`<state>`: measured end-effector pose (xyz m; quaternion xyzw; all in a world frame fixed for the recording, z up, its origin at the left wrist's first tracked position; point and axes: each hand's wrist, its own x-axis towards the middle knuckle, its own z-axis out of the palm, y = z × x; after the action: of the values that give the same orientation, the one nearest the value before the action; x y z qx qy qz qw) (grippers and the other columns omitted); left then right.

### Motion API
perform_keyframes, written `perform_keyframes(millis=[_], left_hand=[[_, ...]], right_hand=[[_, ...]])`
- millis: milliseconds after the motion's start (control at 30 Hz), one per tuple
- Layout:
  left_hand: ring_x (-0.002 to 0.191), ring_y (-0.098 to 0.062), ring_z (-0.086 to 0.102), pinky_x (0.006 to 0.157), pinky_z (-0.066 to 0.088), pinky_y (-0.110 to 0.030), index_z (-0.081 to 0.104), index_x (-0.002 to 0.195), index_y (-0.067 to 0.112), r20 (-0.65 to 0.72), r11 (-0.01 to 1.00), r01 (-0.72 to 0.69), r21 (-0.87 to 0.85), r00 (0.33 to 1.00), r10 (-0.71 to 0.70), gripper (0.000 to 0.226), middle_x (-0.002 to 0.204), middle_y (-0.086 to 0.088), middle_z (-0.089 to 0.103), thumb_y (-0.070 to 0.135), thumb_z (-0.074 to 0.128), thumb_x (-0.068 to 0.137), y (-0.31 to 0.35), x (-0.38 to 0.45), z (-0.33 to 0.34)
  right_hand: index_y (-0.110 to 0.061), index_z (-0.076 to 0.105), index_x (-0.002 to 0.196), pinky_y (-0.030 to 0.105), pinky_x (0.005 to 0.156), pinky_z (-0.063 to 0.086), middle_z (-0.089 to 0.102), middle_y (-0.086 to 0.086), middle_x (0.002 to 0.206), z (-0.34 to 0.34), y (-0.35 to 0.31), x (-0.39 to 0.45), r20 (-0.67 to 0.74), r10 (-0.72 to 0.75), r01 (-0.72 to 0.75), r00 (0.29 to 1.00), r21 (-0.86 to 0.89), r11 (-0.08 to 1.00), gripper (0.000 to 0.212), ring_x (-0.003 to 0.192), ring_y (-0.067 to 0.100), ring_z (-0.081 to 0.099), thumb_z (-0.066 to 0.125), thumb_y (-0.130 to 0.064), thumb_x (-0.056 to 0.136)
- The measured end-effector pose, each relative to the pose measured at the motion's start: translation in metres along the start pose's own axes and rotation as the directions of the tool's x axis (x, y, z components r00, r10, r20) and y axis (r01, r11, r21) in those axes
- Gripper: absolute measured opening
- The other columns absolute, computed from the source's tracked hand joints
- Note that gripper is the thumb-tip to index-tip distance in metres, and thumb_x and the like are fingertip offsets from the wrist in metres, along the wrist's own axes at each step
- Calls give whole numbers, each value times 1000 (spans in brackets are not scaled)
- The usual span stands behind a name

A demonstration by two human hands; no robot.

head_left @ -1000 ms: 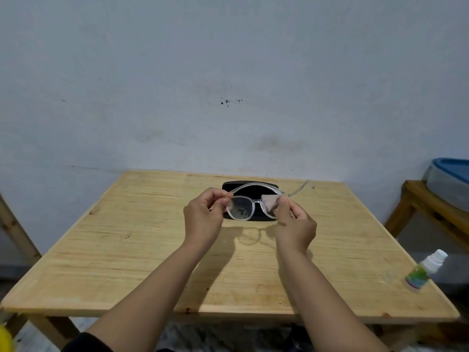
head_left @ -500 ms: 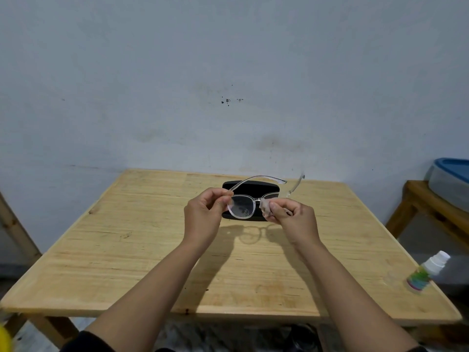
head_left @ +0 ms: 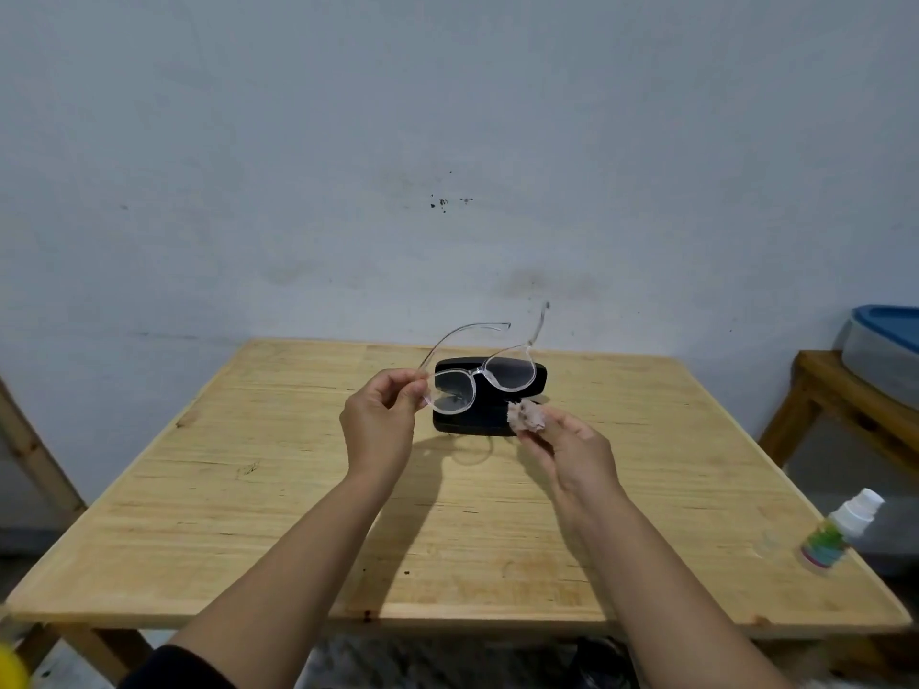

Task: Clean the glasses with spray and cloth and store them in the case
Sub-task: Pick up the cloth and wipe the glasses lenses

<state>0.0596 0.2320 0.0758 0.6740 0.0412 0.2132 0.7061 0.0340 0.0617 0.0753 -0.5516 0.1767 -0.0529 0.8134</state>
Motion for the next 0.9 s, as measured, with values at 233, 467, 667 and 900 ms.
perform_keyframes(millis=[233, 467, 667, 900], left_hand=[[66, -5, 66, 83, 56, -39, 71, 77, 23, 22, 1000, 0, 5, 1000, 0, 17, 76, 6, 73, 6, 68, 80, -2, -6, 8], [72, -7, 69, 73, 55, -24, 73, 79, 16, 77, 999, -30, 36, 997, 27, 8, 80, 3, 74, 7, 71, 78, -1, -15, 14], [73, -10, 70, 73, 55, -28, 71, 74, 21, 100, 994, -68, 91, 993, 59, 13, 75, 4, 74, 9, 71, 77, -2, -16, 13], [74, -9, 70, 68, 53, -19, 71, 76, 21, 144, 993, -102, 63, 985, 92, 14, 78, 5, 74, 7, 69, 79, 1, -15, 11]], right_hand=[[3, 64, 96, 29, 85, 53, 69, 12, 88, 37, 4, -15, 25, 79, -83, 997, 304, 949, 12, 82, 19, 66, 61, -1, 86], [-1, 67, 101, 27, 89, 51, 69, 5, 85, 63, 10, -15, -69, -11, 28, 998, 243, 970, 15, 75, 10, 65, 59, -3, 89], [-13, 68, 104, 22, 83, 50, 71, -3, 95, 66, 20, -17, -105, -116, 127, 988, 103, 987, 18, 80, 6, 68, 55, -12, 92], [-15, 72, 97, 12, 70, 52, 68, -15, 91, 60, 20, -24, 59, -165, 168, 984, -46, 985, 15, 81, 0, 66, 59, -11, 89]])
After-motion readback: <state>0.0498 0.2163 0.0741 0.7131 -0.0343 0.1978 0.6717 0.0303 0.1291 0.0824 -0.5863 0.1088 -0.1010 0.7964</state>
